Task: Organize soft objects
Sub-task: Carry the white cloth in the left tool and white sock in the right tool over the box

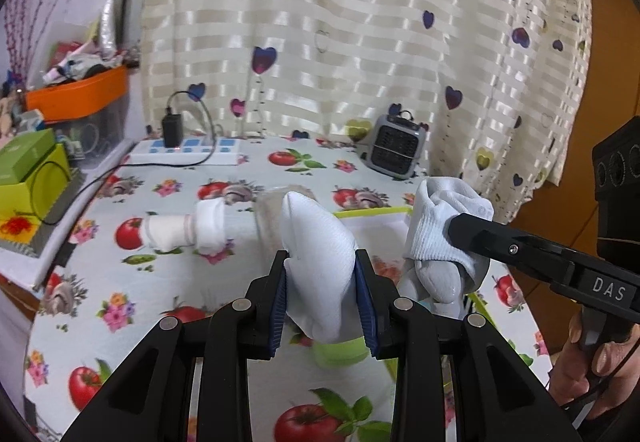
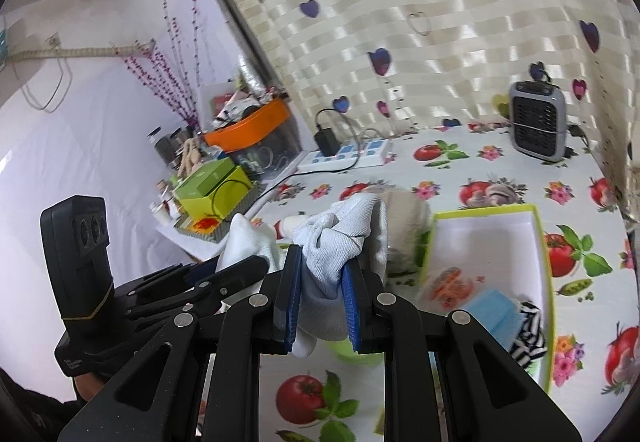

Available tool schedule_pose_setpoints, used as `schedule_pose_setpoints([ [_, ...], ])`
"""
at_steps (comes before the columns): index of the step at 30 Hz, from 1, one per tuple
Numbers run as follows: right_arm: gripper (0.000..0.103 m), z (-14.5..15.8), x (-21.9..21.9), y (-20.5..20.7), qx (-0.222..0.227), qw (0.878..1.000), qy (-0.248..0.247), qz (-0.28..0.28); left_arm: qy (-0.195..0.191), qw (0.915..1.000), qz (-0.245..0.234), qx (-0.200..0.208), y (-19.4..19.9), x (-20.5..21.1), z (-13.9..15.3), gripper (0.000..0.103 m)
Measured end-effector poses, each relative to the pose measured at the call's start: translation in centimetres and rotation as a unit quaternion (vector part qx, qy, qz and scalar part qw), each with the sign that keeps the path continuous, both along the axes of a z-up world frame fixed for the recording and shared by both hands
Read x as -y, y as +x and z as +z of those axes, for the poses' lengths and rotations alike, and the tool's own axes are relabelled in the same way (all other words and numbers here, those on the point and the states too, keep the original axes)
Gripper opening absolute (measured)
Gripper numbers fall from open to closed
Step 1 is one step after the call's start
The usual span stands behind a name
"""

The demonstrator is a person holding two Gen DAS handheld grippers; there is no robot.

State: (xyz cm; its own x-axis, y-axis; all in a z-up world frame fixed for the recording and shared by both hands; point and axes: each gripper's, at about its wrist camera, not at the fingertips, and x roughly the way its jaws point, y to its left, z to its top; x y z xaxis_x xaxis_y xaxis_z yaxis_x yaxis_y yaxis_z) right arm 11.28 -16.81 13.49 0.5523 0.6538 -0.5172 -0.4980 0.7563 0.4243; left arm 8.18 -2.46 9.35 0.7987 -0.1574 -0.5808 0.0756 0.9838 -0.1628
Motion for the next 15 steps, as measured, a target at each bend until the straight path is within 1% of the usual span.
schedule_pose_setpoints([
  [8,0.020,-0.7,3.3,1.5,-0.009,0.999,0.004,-0.038,-0.011,0.9993,-0.035,-0.009,2.5,2.2,-0.6,0.030],
  [13,0.020,-1.9,5.5,3.2,-0.024,0.998,0.006,-0.066,-0.014,0.9982,-0.056,-0.018,4.7,3.8,-1.3,0.030],
  [15,0.020,-2.6,6.3,3.9,-0.033,0.997,0.005,-0.076,-0.019,0.9973,-0.065,-0.028,5.6,4.4,-1.9,0.030],
])
